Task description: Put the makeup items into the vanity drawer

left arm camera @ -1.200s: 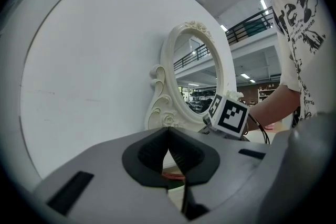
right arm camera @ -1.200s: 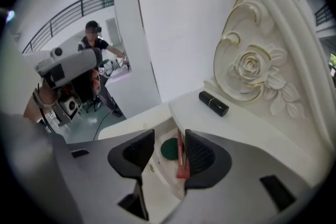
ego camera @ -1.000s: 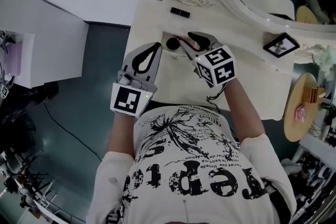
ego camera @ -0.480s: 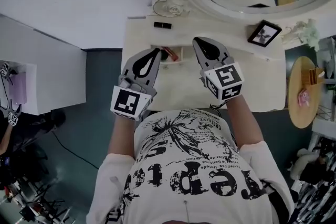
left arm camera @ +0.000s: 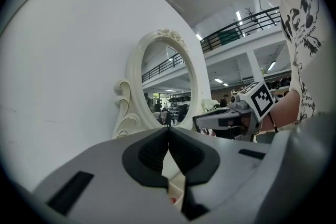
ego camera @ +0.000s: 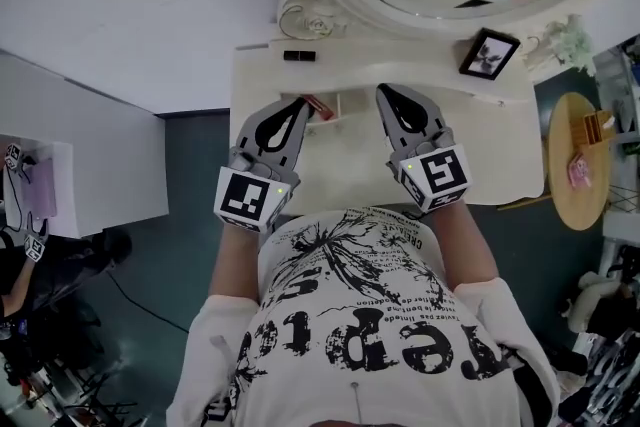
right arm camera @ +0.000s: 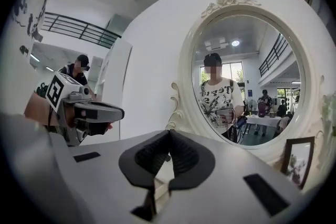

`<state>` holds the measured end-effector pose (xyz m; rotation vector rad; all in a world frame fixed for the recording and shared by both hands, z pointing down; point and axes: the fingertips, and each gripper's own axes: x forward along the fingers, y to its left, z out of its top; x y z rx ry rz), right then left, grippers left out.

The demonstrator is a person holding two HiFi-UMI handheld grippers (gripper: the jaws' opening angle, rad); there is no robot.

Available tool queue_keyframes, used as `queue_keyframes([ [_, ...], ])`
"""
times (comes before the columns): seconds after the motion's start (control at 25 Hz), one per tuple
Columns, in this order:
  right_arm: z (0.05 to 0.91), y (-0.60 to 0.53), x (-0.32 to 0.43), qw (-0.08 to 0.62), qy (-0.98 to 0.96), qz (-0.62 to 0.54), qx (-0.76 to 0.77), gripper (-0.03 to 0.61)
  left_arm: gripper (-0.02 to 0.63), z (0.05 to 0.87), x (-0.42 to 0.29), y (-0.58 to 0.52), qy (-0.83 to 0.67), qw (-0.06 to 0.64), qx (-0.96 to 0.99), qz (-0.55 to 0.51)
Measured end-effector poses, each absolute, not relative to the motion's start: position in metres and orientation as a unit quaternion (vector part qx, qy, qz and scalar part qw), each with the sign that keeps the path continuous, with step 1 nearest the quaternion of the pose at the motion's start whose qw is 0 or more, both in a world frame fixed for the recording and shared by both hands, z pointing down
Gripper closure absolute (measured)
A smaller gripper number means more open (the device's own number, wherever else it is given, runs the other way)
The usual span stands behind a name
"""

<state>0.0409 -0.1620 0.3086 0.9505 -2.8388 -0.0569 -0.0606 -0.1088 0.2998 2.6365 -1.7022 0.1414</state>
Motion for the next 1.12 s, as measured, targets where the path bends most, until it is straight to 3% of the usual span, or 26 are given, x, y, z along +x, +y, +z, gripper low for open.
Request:
queue_keyframes([
  [1.12, 0.305, -0.149, 0.049, 0.057, -0.944, -0.017, 0.325, 0.566, 0.600, 0.290, -0.067, -0.098, -0.568, 0.001, 0.822, 0.034],
])
